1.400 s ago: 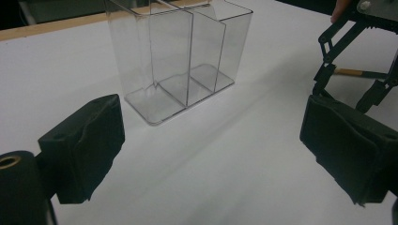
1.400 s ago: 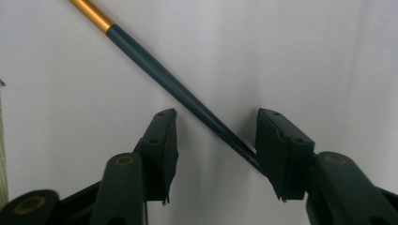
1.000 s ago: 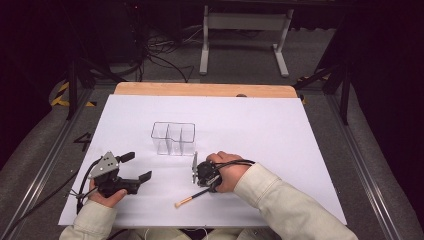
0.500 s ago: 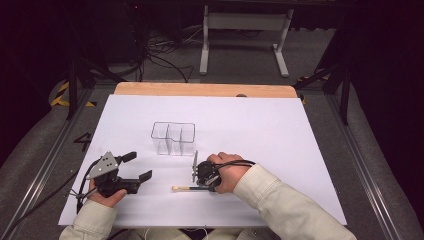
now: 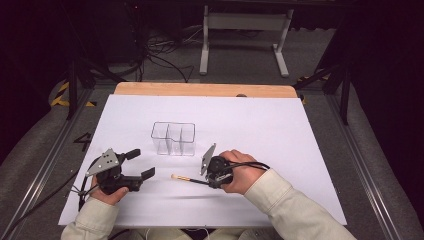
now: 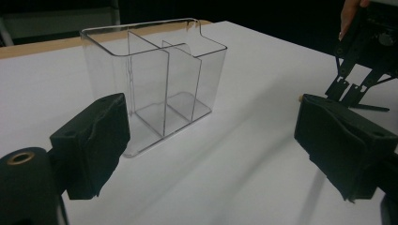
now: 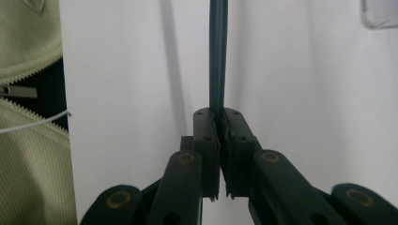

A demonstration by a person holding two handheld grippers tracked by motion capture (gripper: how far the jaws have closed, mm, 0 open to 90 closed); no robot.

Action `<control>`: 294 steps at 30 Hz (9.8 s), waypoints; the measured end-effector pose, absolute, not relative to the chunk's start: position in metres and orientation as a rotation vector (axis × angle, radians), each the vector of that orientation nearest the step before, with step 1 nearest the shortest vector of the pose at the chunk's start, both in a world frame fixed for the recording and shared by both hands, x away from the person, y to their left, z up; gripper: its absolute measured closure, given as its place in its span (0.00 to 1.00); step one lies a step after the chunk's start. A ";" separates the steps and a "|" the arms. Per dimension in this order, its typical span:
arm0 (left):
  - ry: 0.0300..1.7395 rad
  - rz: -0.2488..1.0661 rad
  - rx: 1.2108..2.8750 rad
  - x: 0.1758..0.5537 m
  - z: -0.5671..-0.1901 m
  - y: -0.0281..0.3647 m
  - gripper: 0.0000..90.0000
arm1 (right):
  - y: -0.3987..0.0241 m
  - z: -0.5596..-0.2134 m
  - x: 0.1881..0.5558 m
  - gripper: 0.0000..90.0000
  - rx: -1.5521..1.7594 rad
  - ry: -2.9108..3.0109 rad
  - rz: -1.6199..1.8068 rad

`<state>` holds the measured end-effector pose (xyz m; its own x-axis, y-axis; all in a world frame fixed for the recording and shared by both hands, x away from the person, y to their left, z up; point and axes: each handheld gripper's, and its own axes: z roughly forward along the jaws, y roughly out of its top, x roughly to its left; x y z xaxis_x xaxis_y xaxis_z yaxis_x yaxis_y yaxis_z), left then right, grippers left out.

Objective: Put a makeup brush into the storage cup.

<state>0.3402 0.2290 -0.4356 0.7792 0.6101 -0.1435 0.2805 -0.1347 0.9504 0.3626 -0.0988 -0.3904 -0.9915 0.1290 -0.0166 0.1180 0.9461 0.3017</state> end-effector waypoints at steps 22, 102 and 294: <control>0.583 0.258 1.706 0.346 -0.412 0.205 0.11 | -0.158 -0.367 0.344 0.96 0.418 2.749 1.077; 0.327 0.004 1.674 0.358 -0.379 0.087 0.65 | -0.177 -0.393 0.321 0.95 0.557 2.302 1.646; 0.678 0.372 1.929 0.354 -0.355 0.200 0.08 | -0.222 -0.358 0.322 0.45 0.810 2.389 1.137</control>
